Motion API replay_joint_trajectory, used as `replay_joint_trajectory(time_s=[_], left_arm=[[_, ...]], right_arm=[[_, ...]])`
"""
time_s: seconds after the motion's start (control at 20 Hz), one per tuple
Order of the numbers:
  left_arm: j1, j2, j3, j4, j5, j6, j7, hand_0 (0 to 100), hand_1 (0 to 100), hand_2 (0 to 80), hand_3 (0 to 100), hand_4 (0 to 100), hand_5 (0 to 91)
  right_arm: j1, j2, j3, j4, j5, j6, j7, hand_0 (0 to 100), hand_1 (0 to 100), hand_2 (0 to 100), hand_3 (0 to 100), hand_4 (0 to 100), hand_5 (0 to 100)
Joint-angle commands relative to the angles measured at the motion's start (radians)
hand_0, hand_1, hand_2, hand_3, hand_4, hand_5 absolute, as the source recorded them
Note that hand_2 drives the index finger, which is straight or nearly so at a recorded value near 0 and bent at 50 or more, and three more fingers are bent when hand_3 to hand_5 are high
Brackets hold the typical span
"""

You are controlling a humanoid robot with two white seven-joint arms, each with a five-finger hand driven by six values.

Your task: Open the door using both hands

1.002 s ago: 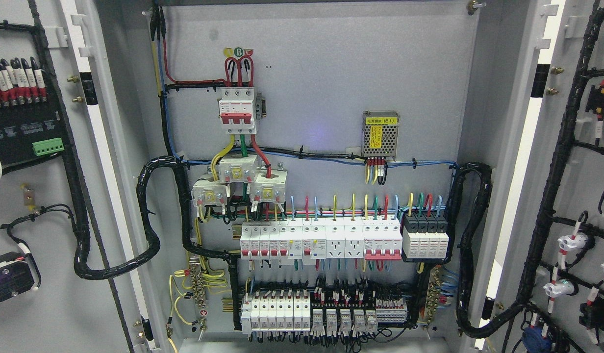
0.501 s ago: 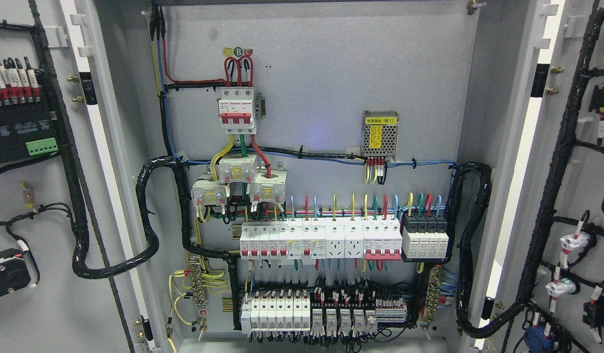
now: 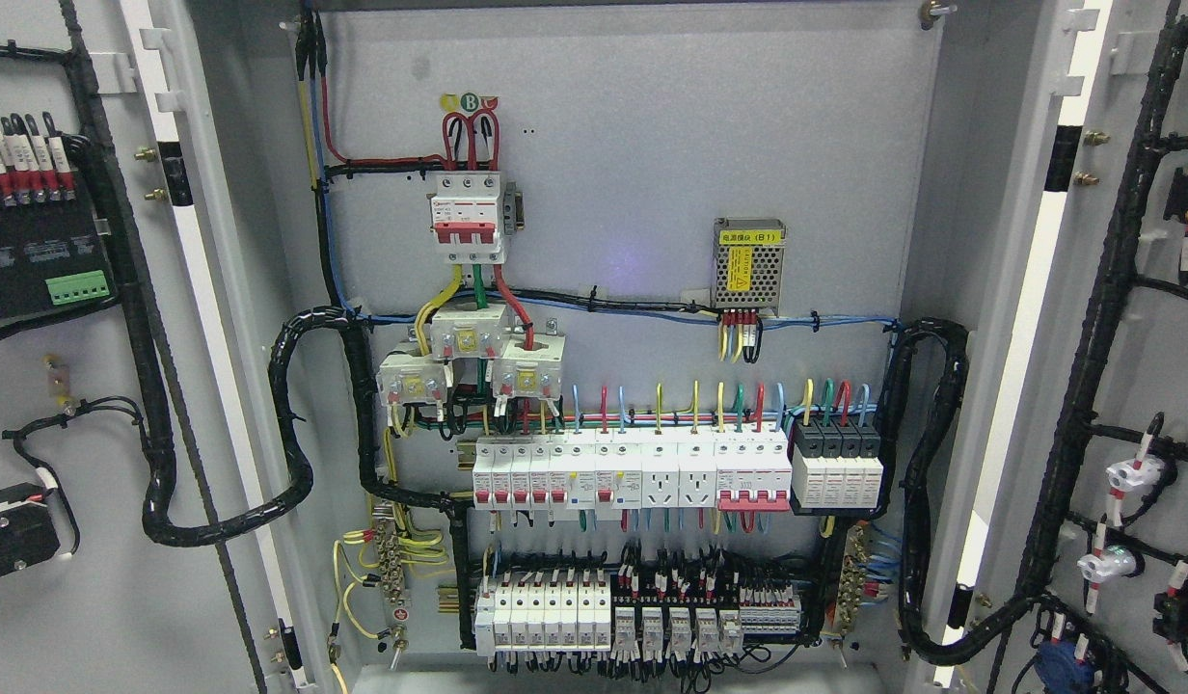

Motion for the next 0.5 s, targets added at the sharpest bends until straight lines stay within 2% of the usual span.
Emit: replay_joint_trajectory(time_s=[0.0, 0.35, 0.45], left_arm=[[-0.01, 0.004, 0.005, 0.035, -0.001, 0.0, 0.0, 0, 0, 0.0, 0, 4, 0.0], [-0.021, 0.004, 0.003, 0.031, -0.001, 0.0, 0.0, 0, 0, 0.0, 0, 4, 0.0], [-0.021, 0.004, 0.002, 0.027, -0.001, -0.001, 0.0, 0, 0, 0.0, 0, 4, 0.0]], right_arm=[[0.0, -0.032, -0.014, 0.016, -0.032, -0.001, 0.021, 0, 0, 0, 0, 0, 0], [0.0, -0.035, -0.017, 0.02, -0.044, 0.002, 0.067, 0, 0, 0, 0, 0, 0], [-0.003, -0.047, -0.016, 0.032, -0.058, 0.004, 0.07, 0, 0, 0, 0, 0, 0]])
